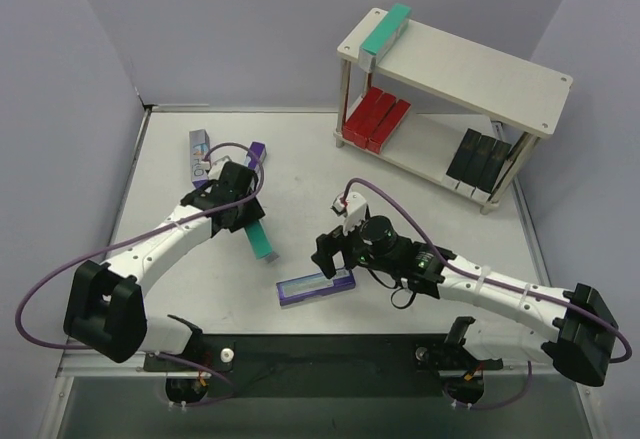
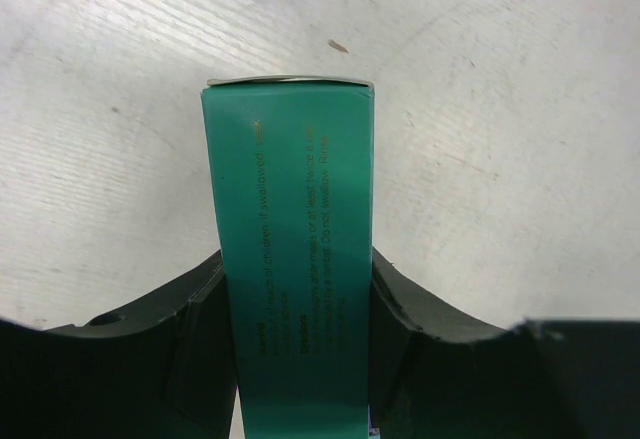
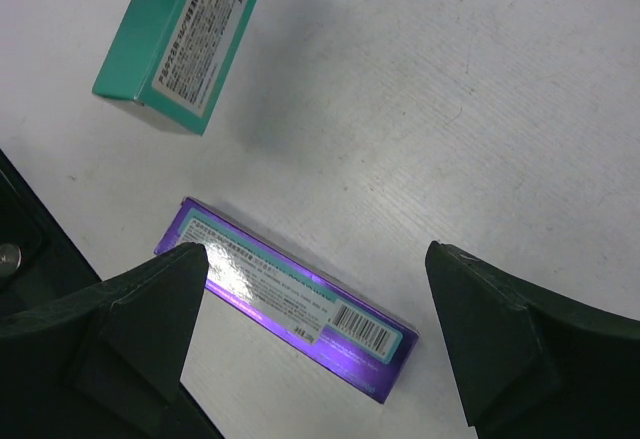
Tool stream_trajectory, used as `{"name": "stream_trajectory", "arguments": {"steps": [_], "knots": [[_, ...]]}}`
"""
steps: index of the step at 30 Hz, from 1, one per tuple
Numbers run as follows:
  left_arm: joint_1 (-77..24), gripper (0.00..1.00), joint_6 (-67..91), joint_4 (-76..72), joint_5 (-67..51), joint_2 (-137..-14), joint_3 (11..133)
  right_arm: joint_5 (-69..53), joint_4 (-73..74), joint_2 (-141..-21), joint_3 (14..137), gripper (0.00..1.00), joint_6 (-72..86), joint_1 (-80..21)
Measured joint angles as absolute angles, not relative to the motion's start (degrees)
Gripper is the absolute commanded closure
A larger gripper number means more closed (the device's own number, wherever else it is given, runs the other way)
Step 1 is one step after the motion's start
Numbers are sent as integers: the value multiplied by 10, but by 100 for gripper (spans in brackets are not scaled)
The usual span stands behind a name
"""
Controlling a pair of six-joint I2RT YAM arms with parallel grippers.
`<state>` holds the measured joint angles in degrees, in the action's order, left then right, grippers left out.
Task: Place and organize the toothpastes onto the shelf
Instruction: Pick up the toothpaste from the center of the board.
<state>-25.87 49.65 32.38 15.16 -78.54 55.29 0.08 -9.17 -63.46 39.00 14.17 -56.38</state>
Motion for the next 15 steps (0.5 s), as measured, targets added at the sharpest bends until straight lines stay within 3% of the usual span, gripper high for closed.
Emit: {"name": "stream_trajectory", "arguments": {"steps": [15], "knots": [[-345,60,550,336,151,-765,605,-98,-238,-705,403,2,274,-548]]}}
